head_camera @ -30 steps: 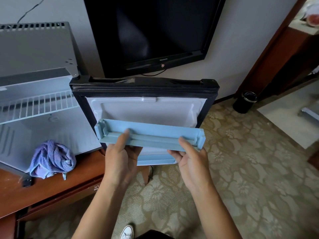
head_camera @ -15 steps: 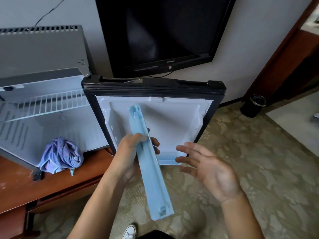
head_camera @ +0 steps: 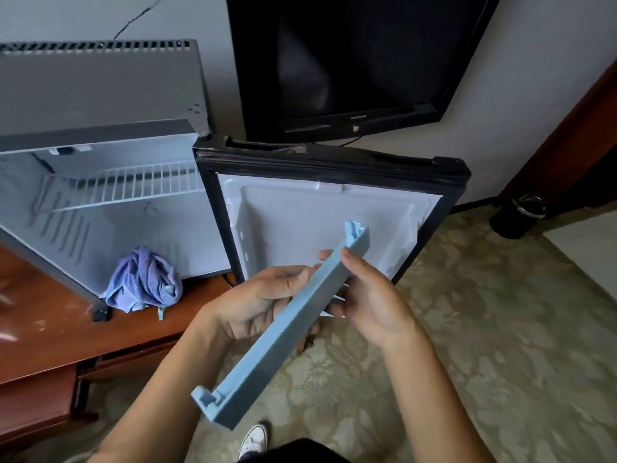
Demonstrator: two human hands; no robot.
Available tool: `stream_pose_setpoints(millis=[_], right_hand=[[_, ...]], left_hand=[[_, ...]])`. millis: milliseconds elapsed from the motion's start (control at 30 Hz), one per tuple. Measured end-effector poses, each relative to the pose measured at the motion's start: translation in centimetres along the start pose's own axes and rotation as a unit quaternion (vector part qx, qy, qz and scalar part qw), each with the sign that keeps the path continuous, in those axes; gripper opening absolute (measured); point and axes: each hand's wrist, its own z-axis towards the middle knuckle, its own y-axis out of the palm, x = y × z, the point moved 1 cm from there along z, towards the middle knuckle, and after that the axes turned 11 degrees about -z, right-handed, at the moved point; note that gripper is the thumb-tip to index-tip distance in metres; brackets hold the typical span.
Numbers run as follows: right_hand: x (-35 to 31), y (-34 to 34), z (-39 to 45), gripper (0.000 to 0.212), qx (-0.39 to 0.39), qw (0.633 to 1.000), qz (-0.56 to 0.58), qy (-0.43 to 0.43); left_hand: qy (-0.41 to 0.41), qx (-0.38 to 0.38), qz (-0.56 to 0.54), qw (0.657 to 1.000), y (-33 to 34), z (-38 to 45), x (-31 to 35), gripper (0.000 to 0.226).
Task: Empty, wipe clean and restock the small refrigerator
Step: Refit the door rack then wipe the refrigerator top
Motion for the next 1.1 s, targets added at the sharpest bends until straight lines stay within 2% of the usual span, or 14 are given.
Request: stream_pose_setpoints(millis=[100,200,333,400,500,567,733,800,867,1000,1100], right_hand=[[0.3,-1.0,-0.3,0.043,0.017,0.992,0.121,-0.014],[0.3,-1.3,-1.1,0.04,0.051,0.986,0.155,-0.043],[0.4,-0.8,-1.9,0.04,0.102,0.975,0.177,-0.084],[0.3,-0.9,-2.0,0.037,0.133,0.97,0.175,-0.105],[-0.2,-1.1,-2.0,0.031,0.151,0.965,0.178,-0.123],[-0.4,-1.3,-1.7,0.033,0.158,0.964,0.169,-0.132],[-1.0,-1.8,-0.8,0.027,0.161,0.963,0.167,-0.135],[-1.1,-1.8,-0.5,0.022,0.16,0.963,0.172,-0.13],[-1.2,-1.7,-0.3,0.019,0.153,0.963,0.182,-0.126],[-1.5,-1.4,0.2,0.019,0.132,0.963,0.211,-0.107],[-1.7,-1.6,0.8,0.03,0.137,0.96,0.226,-0.094]], left_hand=[[-0.001,-0.027,-0.136,0.99,-2.4,-1.3,-0.4,0.081],[0.034,-0.1,-0.312,0.944,-3.7,-2.4,-1.4,0.096],[0.15,-0.059,-0.347,0.924,-3.3,-3.0,-3.2,0.082],[0.201,0.0,-0.387,0.9,-2.1,-2.5,-3.6,0.065],[0.286,0.063,-0.383,0.876,-0.6,-1.9,-3.9,0.029],[0.312,0.068,-0.349,0.881,0.0,-1.1,-3.5,0.02],[0.328,0.14,-0.217,0.909,1.2,0.7,-1.9,0.029],[0.331,0.17,-0.182,0.91,1.8,1.4,-1.1,0.041],[0.337,0.193,-0.176,0.905,2.2,2.0,-0.3,0.051],[0.346,0.238,-0.2,0.885,2.0,2.7,1.1,0.055],[0.345,0.255,-0.207,0.88,1.7,2.9,1.6,0.053]])
